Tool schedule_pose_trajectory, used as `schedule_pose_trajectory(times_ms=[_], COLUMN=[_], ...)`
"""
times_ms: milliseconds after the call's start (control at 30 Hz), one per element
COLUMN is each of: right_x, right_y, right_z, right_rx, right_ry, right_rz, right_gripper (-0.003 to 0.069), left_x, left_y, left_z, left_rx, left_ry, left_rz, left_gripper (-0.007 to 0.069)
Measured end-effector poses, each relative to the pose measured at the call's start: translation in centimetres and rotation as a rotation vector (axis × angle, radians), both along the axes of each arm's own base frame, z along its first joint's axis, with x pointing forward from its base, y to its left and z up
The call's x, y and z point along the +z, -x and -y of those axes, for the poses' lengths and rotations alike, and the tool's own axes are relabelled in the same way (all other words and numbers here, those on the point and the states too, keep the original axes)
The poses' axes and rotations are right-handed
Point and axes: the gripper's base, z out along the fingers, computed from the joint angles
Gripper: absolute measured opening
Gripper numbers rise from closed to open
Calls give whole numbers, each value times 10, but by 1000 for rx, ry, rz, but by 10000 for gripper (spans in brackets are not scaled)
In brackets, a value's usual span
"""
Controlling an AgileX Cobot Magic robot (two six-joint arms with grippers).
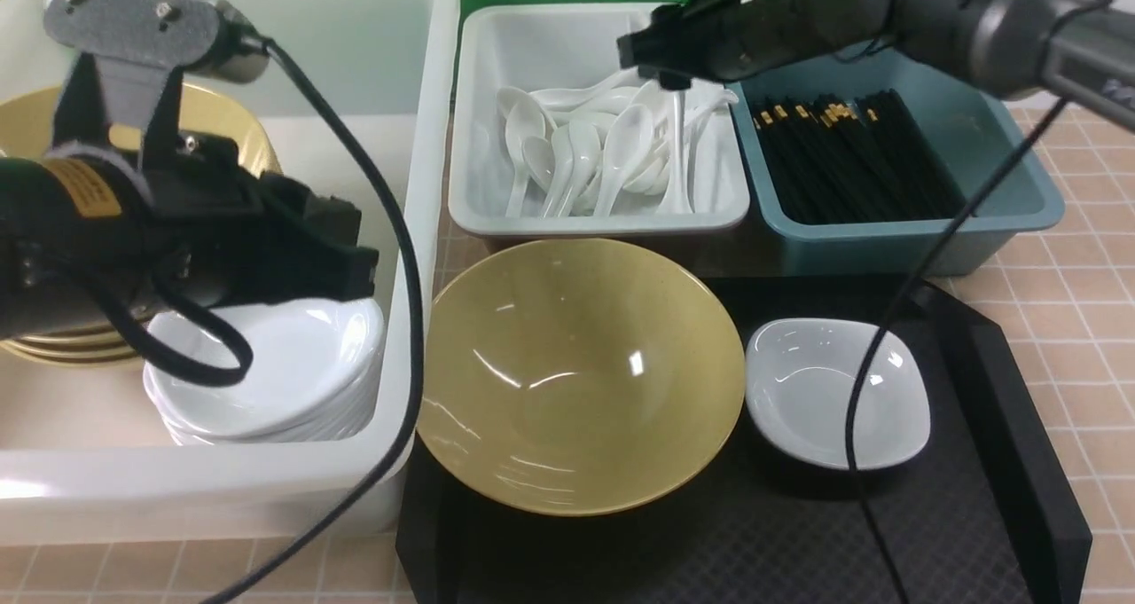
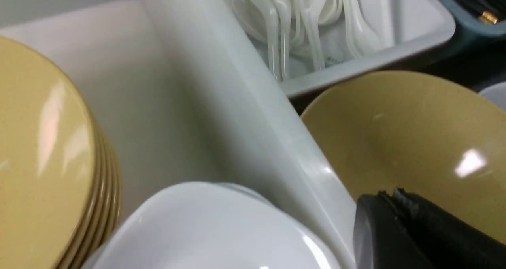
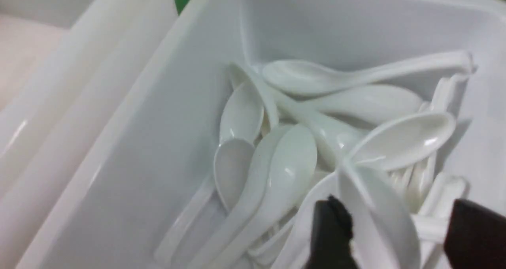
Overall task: On brown table put chopsticks spoon bowls plates into blue grey white boxes.
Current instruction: 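Place the white spoon into the bin of spoons with the right gripper, then grasp the large bowl on the tray by its rim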
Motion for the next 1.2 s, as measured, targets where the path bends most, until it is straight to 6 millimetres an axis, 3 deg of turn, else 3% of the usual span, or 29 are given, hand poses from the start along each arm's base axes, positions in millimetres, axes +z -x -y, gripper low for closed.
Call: schedule_pose_trajectory(times_ms=[133,267,367,467,600,700,867,1000,1133,1200], right_x=[31,69,106,131,155,165,172,164,151,143], right_y=[10,33,60,83,120,155,212,235,243,244], right_z=[1,7,16,25,40,55,78,87,90,91], right_rx=[92,218,304,318,324,349,372,373,377,381], right_ry=[81,190,256,264,270,293,313,316,323,328], right_rz=[-52,-87,-99,-67,-44,-35,-23,-38,-74,-100], right_gripper=[611,590,479,331,135,44,37,37,37,37], left_x=[7,28,45,40,19,5,-9,-16,-27,-35], left_y=[0,-10,-26,-33,-26,-16,-3,-2,-1,-1], left_z=[1,9,28,55,88,107,124,132,138,144], left_rx=[-35,-82,-200,-349,-547,-698,-845,-873,-907,-940], left_ry=[-38,-55,-123,-205,-314,-404,-531,-567,-604,-628], left_rz=[-46,-80,-89,-141,-220,-258,-282,-295,-339,-351], left_gripper=[1,1,1,1,1,1,3,16,104,195])
